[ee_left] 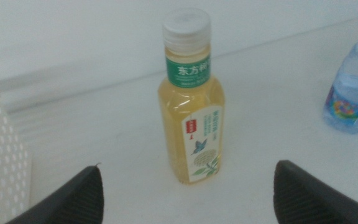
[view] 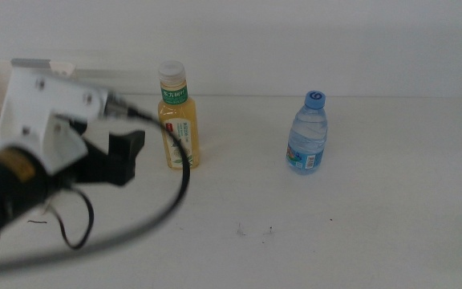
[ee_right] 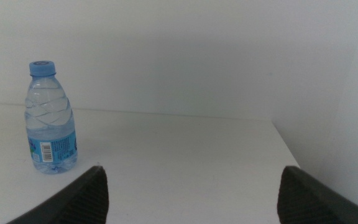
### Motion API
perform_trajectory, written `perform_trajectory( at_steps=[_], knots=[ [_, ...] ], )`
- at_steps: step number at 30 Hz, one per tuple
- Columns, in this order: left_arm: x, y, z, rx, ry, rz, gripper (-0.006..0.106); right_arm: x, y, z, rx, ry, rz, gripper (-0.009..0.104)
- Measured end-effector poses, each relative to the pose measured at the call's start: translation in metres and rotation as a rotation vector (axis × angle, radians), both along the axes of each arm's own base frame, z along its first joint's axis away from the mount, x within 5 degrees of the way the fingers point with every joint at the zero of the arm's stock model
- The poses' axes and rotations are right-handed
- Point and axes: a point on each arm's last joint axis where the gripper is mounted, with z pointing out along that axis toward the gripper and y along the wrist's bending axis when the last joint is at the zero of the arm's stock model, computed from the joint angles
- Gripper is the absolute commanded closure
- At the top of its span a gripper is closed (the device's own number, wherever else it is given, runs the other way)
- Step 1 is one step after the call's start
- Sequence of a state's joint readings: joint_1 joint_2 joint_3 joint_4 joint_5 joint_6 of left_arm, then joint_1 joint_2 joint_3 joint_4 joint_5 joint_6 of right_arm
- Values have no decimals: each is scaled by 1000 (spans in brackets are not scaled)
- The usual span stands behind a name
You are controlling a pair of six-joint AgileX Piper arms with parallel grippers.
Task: Use arms to grab the bottles and put them into the dustbin to the left of the table.
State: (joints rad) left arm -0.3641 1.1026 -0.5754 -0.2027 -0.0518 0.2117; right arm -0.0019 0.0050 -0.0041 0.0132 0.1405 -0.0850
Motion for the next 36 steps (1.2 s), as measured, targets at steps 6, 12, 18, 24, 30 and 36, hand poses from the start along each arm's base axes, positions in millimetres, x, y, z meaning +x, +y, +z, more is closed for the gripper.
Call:
perform_trajectory(
  at_steps=[6, 12, 18, 24, 30, 36],
  knots=[
    [-17, 3, -17, -46, -148, 12, 7, 0, 0, 0, 0, 0, 0, 14],
    [-14, -1, -26, -162, -67, 43, 7, 0, 0, 0, 0, 0, 0, 14],
    [-5, -23, -50, -176, -10, 1, 7, 0, 0, 0, 0, 0, 0, 14],
    [12, -42, -78, -213, -6, 42, 7, 0, 0, 0, 0, 0, 0, 14],
    [40, -53, -100, -200, -30, 102, 7, 0, 0, 0, 0, 0, 0, 14],
    [72, -68, -120, -201, -37, 142, 7, 0, 0, 0, 0, 0, 0, 14]
  ],
)
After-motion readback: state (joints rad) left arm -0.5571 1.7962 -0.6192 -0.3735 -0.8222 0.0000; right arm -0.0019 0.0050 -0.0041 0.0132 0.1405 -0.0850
